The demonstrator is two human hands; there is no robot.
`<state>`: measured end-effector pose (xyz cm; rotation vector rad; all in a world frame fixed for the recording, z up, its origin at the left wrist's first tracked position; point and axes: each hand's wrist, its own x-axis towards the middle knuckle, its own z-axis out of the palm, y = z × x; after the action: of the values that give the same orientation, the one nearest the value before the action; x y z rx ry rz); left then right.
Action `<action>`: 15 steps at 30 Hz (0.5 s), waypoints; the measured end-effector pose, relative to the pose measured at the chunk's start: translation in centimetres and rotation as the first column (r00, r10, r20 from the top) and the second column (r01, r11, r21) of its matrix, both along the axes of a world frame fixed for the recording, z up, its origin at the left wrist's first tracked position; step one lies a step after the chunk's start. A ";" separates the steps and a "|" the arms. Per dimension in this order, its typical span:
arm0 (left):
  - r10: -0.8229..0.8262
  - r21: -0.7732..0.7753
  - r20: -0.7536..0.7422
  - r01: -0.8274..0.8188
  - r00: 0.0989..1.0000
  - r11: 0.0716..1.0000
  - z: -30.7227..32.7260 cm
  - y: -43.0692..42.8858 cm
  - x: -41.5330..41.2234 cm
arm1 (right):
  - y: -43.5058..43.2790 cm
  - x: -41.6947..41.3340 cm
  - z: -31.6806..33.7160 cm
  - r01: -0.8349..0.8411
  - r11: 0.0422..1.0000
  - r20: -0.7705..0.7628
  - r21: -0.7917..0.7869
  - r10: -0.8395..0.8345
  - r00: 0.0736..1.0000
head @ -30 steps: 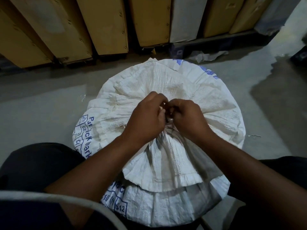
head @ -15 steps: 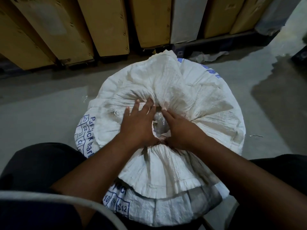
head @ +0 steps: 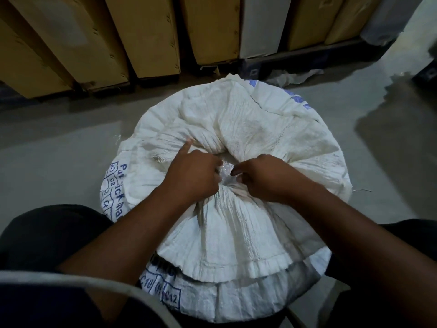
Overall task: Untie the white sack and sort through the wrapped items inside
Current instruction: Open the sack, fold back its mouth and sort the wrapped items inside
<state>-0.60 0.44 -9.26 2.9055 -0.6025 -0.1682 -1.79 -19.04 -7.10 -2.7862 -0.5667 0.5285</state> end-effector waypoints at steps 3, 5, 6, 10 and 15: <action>0.093 0.081 0.046 -0.096 0.995 0.992 0.9 0.6 -0.2 | -0.6 0.2 0.4 0.083 0.992 -0.040 -0.096 -0.087 0.995; 0.174 0.170 -0.043 -0.165 0.984 0.972 2.1 1.5 0.1 | -1.1 0.6 0.9 0.146 0.978 -0.065 -0.146 -0.157 0.985; 0.228 0.229 -0.118 -0.197 0.966 0.953 2.7 2.0 0.3 | -1.6 0.9 1.4 0.167 0.970 -0.084 -0.177 -0.184 0.979; 0.398 0.381 -0.242 -0.291 0.885 0.878 4.0 4.8 1.9 | -3.9 1.5 2.9 0.241 0.931 -0.122 -0.274 -0.282 0.952; 0.468 0.457 -0.345 -0.290 0.813 0.841 5.8 7.3 2.6 | -6.8 2.2 4.2 0.390 0.902 0.006 -0.187 -0.396 0.918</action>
<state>2.04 7.69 -3.47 3.1004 0.1311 -0.9660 0.45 -25.81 -2.86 -2.9442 0.0656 0.5556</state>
